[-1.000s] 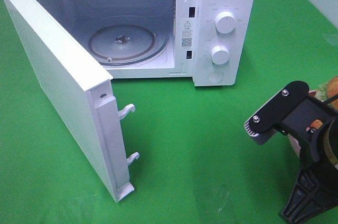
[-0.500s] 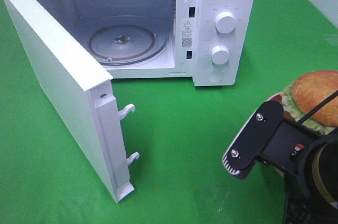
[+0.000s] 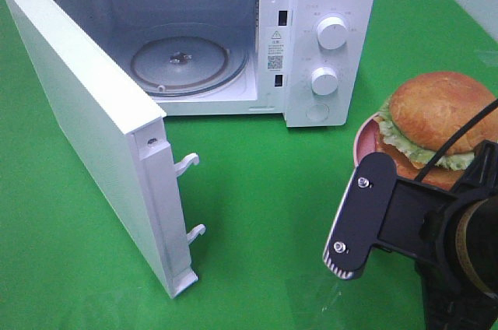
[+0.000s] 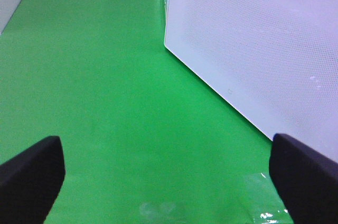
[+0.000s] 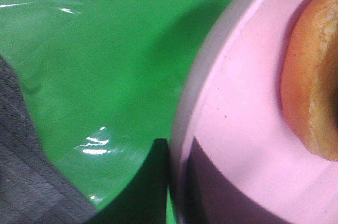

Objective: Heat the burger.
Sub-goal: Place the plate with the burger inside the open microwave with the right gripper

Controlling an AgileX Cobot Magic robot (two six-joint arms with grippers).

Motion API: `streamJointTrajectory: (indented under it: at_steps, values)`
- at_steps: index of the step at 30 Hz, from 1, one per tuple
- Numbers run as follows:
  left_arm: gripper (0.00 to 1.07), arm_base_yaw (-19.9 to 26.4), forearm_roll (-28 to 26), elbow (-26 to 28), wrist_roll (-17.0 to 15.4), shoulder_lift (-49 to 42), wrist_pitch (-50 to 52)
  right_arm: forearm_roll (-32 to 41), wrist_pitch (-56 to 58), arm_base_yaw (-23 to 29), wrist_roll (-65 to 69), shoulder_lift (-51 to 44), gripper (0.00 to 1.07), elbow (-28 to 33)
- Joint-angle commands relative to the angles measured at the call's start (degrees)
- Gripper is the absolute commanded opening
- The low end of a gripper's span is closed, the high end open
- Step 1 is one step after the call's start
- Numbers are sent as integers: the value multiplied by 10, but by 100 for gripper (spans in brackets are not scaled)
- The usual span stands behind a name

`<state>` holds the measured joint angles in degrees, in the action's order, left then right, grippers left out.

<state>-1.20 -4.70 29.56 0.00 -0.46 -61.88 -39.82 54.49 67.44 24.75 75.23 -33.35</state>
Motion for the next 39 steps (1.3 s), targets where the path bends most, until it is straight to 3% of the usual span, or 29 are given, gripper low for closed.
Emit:
streamJointTrajectory:
  at_steps: [1,27,33,39]
  values:
    - [100,-4,-3,-1,0,-7,9,-50,-2,1,-37,-6,0,-1]
    - [100,-4,-3,-1,0,-7,9,-80,-120,1,-172,-6,0,-1]
    - [100,-4,-3,-1,0,-7,9,-78,-155,-21,-243,-6,0,-1]
    - [100,-4,-3,-1,0,-7,9,-78,-238,-80,-351,-6,0,-1]
